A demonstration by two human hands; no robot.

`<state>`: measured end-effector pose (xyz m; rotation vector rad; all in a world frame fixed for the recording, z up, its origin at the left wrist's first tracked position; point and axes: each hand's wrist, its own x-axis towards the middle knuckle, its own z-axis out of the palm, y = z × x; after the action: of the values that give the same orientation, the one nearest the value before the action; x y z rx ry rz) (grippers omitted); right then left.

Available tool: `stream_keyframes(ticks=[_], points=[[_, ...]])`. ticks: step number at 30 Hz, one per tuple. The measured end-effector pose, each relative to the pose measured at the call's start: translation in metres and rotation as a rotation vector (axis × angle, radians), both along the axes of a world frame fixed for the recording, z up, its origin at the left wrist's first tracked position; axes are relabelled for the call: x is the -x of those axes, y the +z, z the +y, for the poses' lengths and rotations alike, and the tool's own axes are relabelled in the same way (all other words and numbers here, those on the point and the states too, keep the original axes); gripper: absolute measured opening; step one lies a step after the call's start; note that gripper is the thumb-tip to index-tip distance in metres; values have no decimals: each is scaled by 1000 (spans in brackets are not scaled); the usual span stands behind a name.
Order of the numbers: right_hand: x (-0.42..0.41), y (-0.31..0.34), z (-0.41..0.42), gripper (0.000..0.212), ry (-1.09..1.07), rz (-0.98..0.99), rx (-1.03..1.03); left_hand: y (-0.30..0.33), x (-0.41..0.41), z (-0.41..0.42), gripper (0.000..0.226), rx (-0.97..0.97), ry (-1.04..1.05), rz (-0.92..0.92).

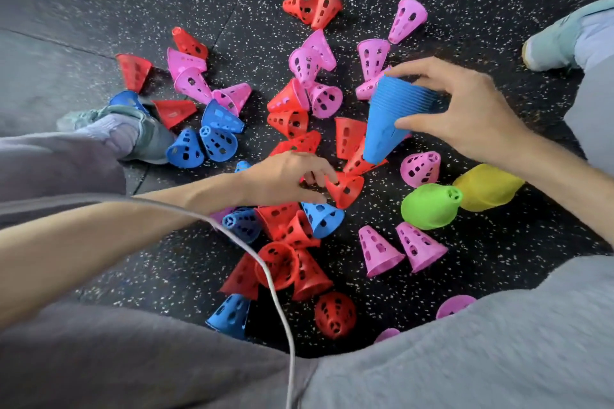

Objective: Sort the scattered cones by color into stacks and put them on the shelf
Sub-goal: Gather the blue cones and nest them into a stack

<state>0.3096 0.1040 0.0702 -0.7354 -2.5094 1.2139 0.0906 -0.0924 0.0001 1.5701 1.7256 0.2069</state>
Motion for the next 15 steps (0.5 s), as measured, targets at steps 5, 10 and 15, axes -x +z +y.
stream_keyframes(ticks=[5,10,15], points=[[8,0,-13,59,34,12,10,-39,-1,-32,59,70,-37,36],[8,-1,-18,59,36,-26,13,-45,-15,-26,65,102,-87,78],[8,-5,-21,59,33,-37,8,-47,-27,-16,56,162,20,-28]])
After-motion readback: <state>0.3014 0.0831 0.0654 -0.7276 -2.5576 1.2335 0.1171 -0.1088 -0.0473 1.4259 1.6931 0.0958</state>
